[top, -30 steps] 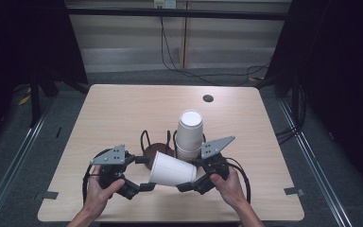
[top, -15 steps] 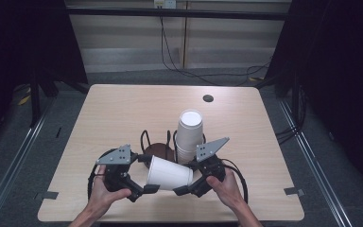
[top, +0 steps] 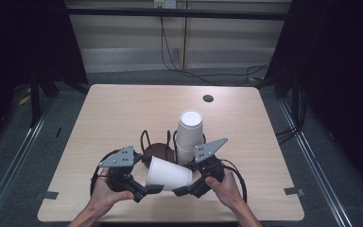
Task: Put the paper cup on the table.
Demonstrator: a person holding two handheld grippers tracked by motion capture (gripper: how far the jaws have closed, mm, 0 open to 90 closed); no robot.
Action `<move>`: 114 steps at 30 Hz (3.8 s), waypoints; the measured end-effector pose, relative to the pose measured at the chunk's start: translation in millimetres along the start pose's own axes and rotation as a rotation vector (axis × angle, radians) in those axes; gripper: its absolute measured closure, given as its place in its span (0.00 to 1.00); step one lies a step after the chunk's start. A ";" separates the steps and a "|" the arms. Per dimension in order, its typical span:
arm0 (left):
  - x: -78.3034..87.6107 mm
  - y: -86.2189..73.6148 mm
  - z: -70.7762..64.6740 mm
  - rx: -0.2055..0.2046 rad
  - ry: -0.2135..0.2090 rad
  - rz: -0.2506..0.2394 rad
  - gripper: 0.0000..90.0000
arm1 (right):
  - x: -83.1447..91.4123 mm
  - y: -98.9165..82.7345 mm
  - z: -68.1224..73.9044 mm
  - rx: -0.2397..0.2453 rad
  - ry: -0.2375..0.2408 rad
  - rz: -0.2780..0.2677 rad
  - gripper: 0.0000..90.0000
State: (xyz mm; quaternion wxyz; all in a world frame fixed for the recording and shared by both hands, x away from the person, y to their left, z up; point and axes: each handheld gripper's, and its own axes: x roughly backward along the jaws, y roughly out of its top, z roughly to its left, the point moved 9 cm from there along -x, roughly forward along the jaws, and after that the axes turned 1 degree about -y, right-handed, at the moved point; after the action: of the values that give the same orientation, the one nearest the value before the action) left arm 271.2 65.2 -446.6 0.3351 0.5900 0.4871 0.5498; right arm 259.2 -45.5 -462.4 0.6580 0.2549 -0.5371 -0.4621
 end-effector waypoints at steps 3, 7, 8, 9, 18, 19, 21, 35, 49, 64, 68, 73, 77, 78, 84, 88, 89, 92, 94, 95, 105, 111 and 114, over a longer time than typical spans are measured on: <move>-0.5 -0.3 0.3 0.008 -0.004 0.001 0.04 | -0.5 -0.2 -0.1 0.001 0.001 0.001 0.28; 0.8 0.0 0.4 0.005 -0.015 0.002 0.06 | -0.6 -1.5 -0.7 0.003 0.000 0.005 0.28; 1.4 0.5 0.5 0.002 -0.019 -0.004 0.07 | -0.7 -1.6 -0.8 0.004 -0.001 0.005 0.28; 2.4 0.5 1.4 -0.004 -0.021 -0.003 0.07 | -0.8 -1.2 -0.8 0.004 -0.003 0.002 0.28; 5.8 3.0 2.6 0.049 -0.047 -0.008 0.14 | -1.6 -0.6 -5.0 0.008 -0.034 -0.016 0.24; 5.8 3.3 3.0 0.051 -0.049 -0.007 0.14 | -1.5 -0.1 -5.6 0.008 -0.040 -0.021 0.24; 6.2 3.9 3.6 0.059 -0.049 -0.007 0.15 | -1.2 0.1 -6.7 0.003 -0.042 -0.028 0.23; 8.3 1.3 7.8 0.099 -0.033 0.015 0.16 | 4.1 0.3 -12.5 -0.024 -0.097 -0.080 0.16; 14.2 -6.2 12.0 0.100 0.020 0.087 0.16 | 10.9 1.3 -15.5 -0.033 -0.158 -0.111 0.16; 20.7 -15.4 16.1 0.132 0.045 0.149 0.16 | 21.9 0.5 -23.3 -0.056 -0.239 -0.151 0.16; 22.5 -19.6 15.0 0.139 0.060 0.173 0.16 | 28.1 1.1 -26.9 -0.062 -0.285 -0.156 0.16; 27.0 -23.0 17.4 0.140 0.081 0.205 0.16 | 37.0 0.1 -30.5 -0.071 -0.322 -0.174 0.16; 34.3 -25.6 17.5 0.127 0.091 0.241 0.16 | 40.2 -0.6 -32.1 -0.080 -0.333 -0.177 0.16; 37.3 -26.0 17.4 0.126 0.095 0.243 0.16 | 41.3 -0.3 -32.4 -0.080 -0.334 -0.182 0.16; 58.2 -28.4 19.7 0.129 0.108 0.249 0.15 | 44.4 -0.3 -32.5 -0.089 -0.342 -0.192 0.16; 70.8 -32.6 25.8 0.146 0.130 0.261 0.15 | 43.6 -2.1 -32.9 -0.087 -0.342 -0.183 0.16; 72.4 -34.0 27.0 0.144 0.143 0.276 0.15 | 43.2 -2.3 -33.4 -0.087 -0.344 -0.180 0.16; 76.4 -37.1 30.4 0.152 0.160 0.297 0.14 | 43.4 -2.2 -33.8 -0.088 -0.345 -0.179 0.16; 81.3 -38.2 33.1 0.162 0.165 0.302 0.14 | 44.3 -2.2 -34.1 -0.089 -0.351 -0.182 0.16; 84.7 -38.6 35.5 0.160 0.174 0.306 0.14 | 44.9 -2.2 -34.0 -0.090 -0.352 -0.183 0.16; 113.5 -43.1 53.7 0.197 0.260 0.311 0.14 | 45.4 -2.3 -34.2 -0.087 -0.355 -0.172 0.16; 123.4 -42.6 60.1 0.168 0.294 0.326 0.14 | 45.3 -4.2 -34.3 -0.091 -0.364 -0.172 0.16; 132.3 -39.2 69.1 0.183 0.323 0.339 0.14 | 47.1 -7.3 -33.7 -0.095 -0.368 -0.169 0.16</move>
State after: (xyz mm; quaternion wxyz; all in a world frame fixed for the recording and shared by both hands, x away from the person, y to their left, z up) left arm 320.1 211.5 -452.2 0.1010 0.5958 0.4761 0.6389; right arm 288.3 -95.8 -456.2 0.5192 0.1789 -0.6023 -0.5793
